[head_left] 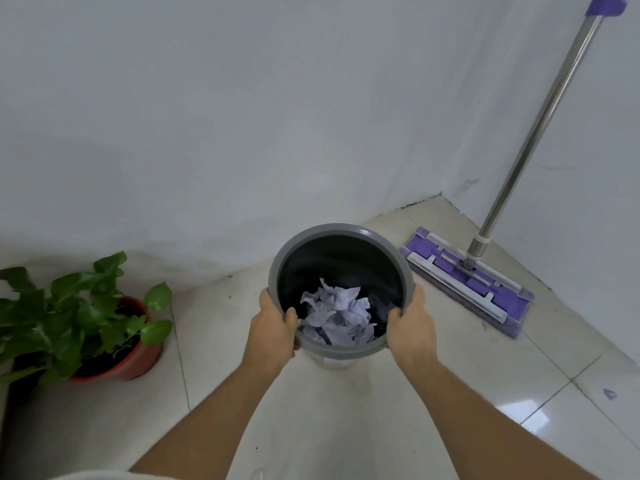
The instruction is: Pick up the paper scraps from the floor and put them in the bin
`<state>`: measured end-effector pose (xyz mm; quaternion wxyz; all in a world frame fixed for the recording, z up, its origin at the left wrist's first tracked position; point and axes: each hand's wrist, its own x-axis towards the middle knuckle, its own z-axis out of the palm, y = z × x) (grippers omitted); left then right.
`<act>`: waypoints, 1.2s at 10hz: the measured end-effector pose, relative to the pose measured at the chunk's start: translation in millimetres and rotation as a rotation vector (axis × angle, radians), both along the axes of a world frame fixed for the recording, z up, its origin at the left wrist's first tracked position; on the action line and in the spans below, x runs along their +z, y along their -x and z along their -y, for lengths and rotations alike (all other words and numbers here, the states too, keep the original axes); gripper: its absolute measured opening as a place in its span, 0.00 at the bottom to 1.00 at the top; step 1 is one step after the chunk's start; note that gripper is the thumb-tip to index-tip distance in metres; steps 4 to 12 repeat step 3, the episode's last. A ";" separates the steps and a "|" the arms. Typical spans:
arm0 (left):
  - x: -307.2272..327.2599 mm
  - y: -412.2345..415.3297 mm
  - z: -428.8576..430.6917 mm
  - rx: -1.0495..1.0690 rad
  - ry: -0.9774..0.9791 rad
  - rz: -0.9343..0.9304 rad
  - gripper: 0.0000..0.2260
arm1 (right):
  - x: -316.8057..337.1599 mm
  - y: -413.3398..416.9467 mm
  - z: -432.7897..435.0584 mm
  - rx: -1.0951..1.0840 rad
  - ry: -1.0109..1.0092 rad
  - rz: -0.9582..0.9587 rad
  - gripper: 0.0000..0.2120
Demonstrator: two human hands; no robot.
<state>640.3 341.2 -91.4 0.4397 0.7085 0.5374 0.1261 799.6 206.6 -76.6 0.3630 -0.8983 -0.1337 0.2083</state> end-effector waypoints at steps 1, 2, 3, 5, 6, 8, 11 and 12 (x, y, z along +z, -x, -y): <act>-0.1 -0.3 -0.2 -0.019 0.039 -0.023 0.18 | 3.9 3.4 -0.6 -0.005 0.005 -0.032 0.22; 6.9 -0.2 -5.1 -0.045 0.050 -0.036 0.22 | 14.7 2.2 -3.7 0.005 0.035 -0.065 0.29; 28.4 11.8 -12.8 -0.061 0.033 -0.092 0.32 | 39.2 -2.5 -0.5 0.017 0.254 0.045 0.35; 28.4 11.8 -12.8 -0.061 0.033 -0.092 0.32 | 39.2 -2.5 -0.5 0.017 0.254 0.045 0.35; 28.4 11.8 -12.8 -0.061 0.033 -0.092 0.32 | 39.2 -2.5 -0.5 0.017 0.254 0.045 0.35; 28.4 11.8 -12.8 -0.061 0.033 -0.092 0.32 | 39.2 -2.5 -0.5 0.017 0.254 0.045 0.35; 28.4 11.8 -12.8 -0.061 0.033 -0.092 0.32 | 39.2 -2.5 -0.5 0.017 0.254 0.045 0.35; 28.4 11.8 -12.8 -0.061 0.033 -0.092 0.32 | 39.2 -2.5 -0.5 0.017 0.254 0.045 0.35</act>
